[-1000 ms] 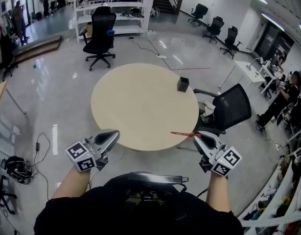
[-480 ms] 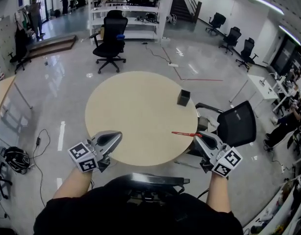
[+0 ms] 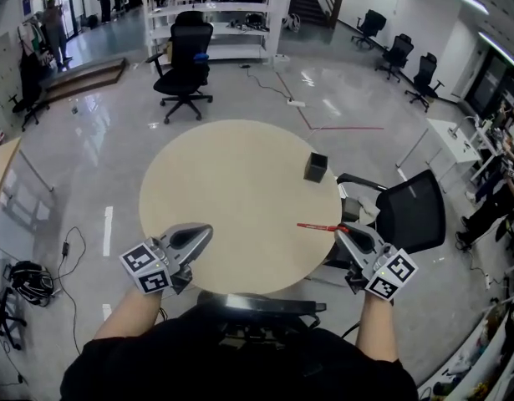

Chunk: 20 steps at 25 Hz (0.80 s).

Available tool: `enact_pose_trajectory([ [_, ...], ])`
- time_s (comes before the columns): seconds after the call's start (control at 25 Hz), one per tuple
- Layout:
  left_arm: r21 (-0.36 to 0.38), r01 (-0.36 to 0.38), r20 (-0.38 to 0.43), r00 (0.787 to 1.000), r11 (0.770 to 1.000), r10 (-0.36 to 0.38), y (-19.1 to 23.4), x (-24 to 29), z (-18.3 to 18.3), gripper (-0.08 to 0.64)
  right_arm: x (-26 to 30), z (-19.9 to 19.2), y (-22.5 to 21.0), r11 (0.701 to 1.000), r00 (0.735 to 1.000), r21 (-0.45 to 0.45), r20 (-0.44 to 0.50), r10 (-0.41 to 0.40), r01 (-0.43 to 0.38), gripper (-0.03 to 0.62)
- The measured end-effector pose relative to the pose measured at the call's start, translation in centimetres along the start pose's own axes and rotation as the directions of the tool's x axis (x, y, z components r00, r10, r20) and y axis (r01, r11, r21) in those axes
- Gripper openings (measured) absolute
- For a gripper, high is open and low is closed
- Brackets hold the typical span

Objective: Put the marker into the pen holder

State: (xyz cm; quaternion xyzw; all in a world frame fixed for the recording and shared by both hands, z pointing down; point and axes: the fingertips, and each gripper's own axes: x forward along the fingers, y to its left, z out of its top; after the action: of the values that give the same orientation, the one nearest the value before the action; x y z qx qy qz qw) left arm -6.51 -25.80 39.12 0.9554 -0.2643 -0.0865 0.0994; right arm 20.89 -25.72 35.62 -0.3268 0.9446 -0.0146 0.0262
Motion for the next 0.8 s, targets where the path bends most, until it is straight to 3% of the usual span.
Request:
enact_pose_trajectory([
  [0.48, 0.000, 0.113, 0.035, 0.993, 0.994, -0.113, 12.1, -0.4, 4.3, -0.006, 11.1, 2.0, -0.9, 0.995, 0.995, -0.043, -0.043, -0.094, 0.092, 0.048],
  [0.8, -0.041, 0.068, 0.000, 0.998, 0.997, -0.068, 16.5, -0.5, 2.5, -0.006, 15.3, -0.3, -2.8, 0.999, 0.994, -0.010, -0.095, -0.048, 0.047, 0.048],
])
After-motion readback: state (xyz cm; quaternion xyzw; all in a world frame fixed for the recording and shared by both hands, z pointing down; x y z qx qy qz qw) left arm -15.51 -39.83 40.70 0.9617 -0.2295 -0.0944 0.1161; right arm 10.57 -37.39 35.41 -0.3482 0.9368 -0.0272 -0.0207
